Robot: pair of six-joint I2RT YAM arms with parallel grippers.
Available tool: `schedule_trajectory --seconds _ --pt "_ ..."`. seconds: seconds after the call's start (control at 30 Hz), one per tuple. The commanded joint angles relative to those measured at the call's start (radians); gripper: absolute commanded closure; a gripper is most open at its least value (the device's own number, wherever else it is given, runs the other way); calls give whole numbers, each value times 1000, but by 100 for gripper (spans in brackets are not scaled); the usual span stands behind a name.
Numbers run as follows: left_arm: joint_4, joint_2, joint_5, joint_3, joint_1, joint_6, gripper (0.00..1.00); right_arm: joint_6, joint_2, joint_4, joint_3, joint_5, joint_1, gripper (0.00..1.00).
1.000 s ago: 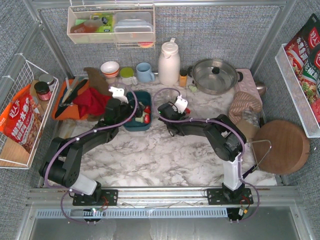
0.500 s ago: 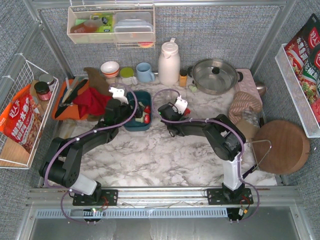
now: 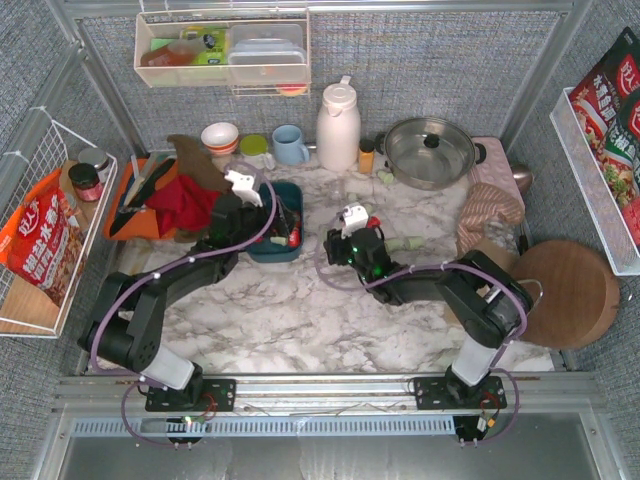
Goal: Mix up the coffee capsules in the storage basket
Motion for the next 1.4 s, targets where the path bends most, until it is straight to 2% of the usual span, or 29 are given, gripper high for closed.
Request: schedule_trajectory --seconds 0.0,0.07,0.13,0.2,0.33,0.63,0.73,0.93,1.37 --pt "58 23 133 16 1 -54 1 -404 -19 541 -135 -315 0 55" --pt "62 29 160 24 0 -63 1 -510 -1 690 -189 -415 -1 54" --pt "110 21 192 1 0 -81 1 -576 -28 654 -196 -501 0 54" --pt "121 14 216 -8 -11 -84 1 -628 -32 693 -216 -563 0 54" --pt "61 21 231 22 -61 -39 1 -742 -45 699 -232 -624 6 54" --pt "103 30 363 21 -100 -19 33 -832 -73 698 -260 -615 6 54" --pt "123 40 416 27 -108 -20 39 -843 -78 698 -266 -603 7 54" --pt "126 62 504 42 -131 -1 39 -862 -89 697 -273 -561 7 55" --pt "115 5 468 13 -132 45 34 -867 -138 683 -319 -534 -9 56"
